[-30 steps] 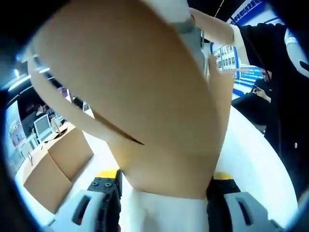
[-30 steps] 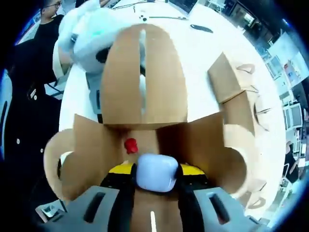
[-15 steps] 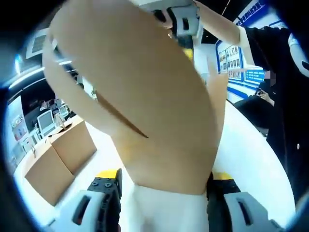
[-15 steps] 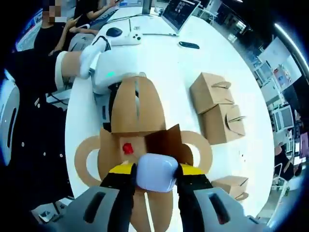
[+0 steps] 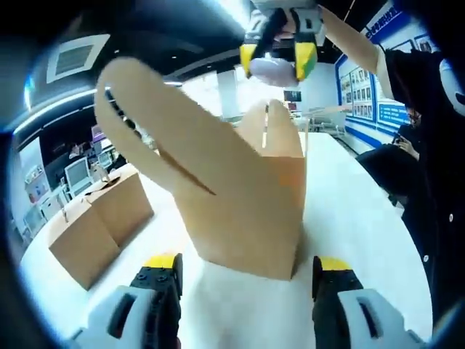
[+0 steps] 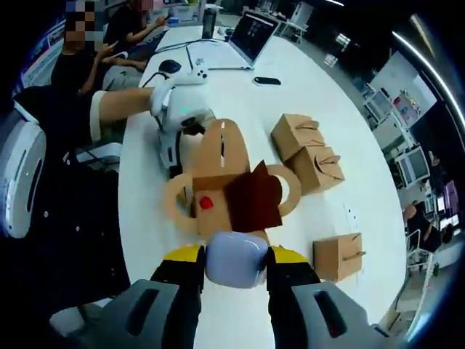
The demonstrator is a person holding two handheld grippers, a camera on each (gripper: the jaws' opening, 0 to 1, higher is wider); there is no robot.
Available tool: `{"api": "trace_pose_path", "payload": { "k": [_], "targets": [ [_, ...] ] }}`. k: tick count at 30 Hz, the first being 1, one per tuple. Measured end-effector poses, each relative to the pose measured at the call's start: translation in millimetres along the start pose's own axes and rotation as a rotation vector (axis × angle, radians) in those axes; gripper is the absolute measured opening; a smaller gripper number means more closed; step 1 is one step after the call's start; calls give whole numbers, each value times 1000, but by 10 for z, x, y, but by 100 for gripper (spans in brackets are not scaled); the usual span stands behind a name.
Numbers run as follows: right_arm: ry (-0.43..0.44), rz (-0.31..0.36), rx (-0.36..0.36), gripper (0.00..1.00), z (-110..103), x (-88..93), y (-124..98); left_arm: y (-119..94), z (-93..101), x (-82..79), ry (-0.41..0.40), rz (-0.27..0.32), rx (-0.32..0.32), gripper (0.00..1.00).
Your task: Pick up one paper box from the group, open the paper box, and remove the item inside
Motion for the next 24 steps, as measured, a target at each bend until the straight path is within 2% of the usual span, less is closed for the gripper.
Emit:
{"api": "trace_pose_path", "payload": {
  "k": [5, 7, 9, 11, 13, 15, 17, 19, 24],
  "targets": [
    [37, -5, -1, 35, -210, 360, 47, -145, 73, -12, -30, -13, -52, 72],
    [52, -9, -6, 35, -287, 492, 92, -195, 10, 82, -39, -15, -62, 72],
    [64, -16, -14, 35, -356, 616, 160, -253, 36, 108, -51, -15, -74, 72],
    [76, -27, -22, 35, -409, 718, 239, -367, 216, 112, -59, -14, -82, 72],
    [79, -46, -28, 35, -470, 834, 347, -426, 300, 125, -63, -16, -92, 72],
    [87, -54, -42, 35, -518, 941, 468, -407, 276, 130, -70, -19, -104, 72],
    [96, -62, -56, 35, -566, 1057, 626, -504, 494, 128, -76, -23, -116, 72],
    [98, -70, -64, 35, -613, 1145, 764, -549, 624, 113, -83, -23, -128, 71],
    [100, -88, -77, 35, -682, 1289, 999, -644, 758, 133, -92, -23, -146, 71]
  ]
}}
Point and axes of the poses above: the point that each gripper's makers call its tool centre point, and the gripper's own axes: y roughly forward along the fingers, z roughly to its right, x roughly out of its underside, the point moved 10 cm from there along -y, roughly backward along the fingers, and after that the axes turned 15 degrees about -x, right-handed, at the moved point
